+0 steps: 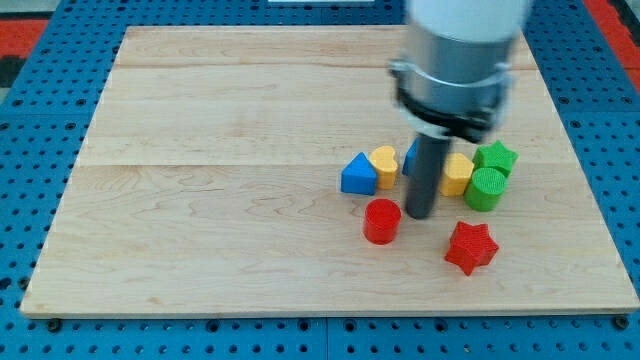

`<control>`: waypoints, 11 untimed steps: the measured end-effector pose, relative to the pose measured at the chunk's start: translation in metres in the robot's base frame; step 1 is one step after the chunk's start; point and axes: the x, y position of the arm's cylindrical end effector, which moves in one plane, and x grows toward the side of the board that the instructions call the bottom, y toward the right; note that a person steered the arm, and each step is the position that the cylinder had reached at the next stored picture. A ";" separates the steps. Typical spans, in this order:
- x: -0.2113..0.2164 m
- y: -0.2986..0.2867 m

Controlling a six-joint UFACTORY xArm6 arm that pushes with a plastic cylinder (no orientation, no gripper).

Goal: Place red star right side of the red circle

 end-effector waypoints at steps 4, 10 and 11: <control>-0.007 -0.013; 0.072 -0.049; 0.035 -0.090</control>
